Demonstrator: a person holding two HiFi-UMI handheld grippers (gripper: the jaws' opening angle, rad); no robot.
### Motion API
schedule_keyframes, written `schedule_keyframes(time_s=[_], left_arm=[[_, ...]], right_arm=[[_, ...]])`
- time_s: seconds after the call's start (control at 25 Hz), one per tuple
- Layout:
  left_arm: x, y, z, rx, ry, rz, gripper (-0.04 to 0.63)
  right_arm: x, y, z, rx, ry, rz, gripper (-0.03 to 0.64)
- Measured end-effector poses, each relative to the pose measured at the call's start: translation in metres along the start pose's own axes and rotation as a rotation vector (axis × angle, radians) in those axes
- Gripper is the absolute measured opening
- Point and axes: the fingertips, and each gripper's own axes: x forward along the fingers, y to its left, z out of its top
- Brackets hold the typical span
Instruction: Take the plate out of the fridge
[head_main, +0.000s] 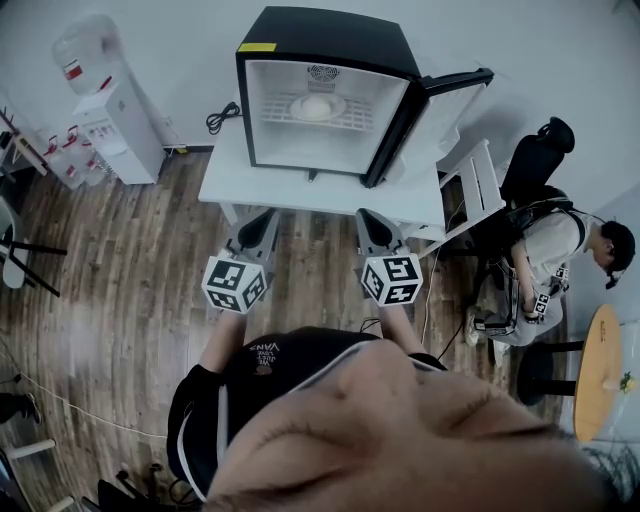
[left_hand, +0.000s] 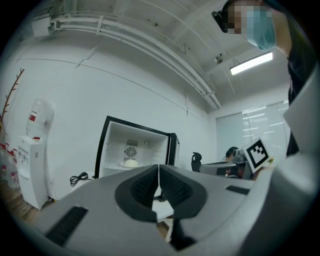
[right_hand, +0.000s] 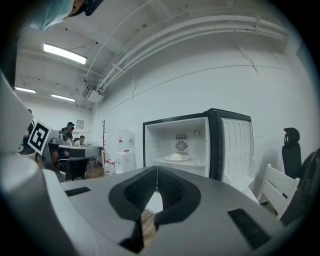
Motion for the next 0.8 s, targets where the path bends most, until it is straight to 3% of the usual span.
schedule_keyframes(time_s=[0.36, 0.8], left_arm=[[0.018, 0.017, -0.001, 0.007, 0.024, 0.015, 0.017], [0.062, 0.068, 0.005, 0.011, 0.056, -0.049, 0.017]], right_arm=[[0.021, -0.008, -0.007, 0.022, 0.020, 0.001, 0.012], [0.083, -0.018, 0.000, 0.058, 0.013, -0.062, 0.012]])
